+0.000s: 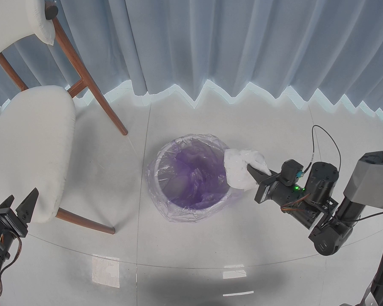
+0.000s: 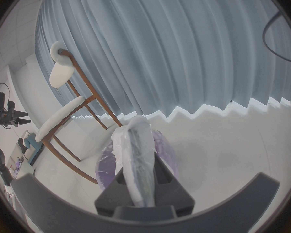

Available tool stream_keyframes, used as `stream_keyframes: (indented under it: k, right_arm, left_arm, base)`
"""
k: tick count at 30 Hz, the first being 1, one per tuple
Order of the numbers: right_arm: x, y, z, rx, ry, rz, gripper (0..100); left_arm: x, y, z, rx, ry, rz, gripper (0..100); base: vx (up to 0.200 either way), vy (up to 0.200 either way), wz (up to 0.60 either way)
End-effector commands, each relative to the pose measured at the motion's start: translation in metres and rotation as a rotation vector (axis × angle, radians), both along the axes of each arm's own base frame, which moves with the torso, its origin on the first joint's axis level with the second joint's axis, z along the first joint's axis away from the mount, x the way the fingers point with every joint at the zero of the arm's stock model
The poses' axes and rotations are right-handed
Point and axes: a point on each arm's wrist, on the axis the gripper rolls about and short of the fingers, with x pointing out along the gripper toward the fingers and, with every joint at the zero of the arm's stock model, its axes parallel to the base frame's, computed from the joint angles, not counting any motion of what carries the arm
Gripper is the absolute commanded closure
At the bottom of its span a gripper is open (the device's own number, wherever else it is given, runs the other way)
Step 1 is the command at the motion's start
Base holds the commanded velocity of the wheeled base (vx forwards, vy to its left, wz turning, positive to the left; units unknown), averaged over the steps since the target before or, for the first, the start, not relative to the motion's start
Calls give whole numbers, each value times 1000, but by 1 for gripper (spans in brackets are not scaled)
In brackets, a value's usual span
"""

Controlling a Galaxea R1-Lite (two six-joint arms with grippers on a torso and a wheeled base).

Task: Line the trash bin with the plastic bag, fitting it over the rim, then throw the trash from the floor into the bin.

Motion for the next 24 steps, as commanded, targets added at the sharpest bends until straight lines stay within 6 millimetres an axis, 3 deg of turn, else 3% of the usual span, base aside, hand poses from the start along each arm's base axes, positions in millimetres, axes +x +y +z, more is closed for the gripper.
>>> stream_keyframes:
  k: [1,8,11,22,23,24]
  right_arm:
    - [20,29,-25,-3,5,34,100]
    - [26,74,-34,42,-29,99,100]
    - [24,83,-41,36,-22,118,100]
    - [49,83,-50,58,-52,73,100]
    - [52,81,-48,64,-59,65,0]
    - [53,80,-47,68,-64,61,0]
  left_arm:
    - [-9,4,-3,17,-18,46,0]
    - [-9,4,-6,18,-4,51,0]
    - [-9,4,-7,17,2,51,0]
    - [-14,6,-9,16,-6,72,0]
    - [-14,6,-10,18,-2,72,0]
    - [-14,6,-12,17,2,72,0]
  base:
    - [0,0,0]
    - [0,0,0]
    - [0,0,0]
    - [0,0,0]
    - [0,0,0]
    - [0,0,0]
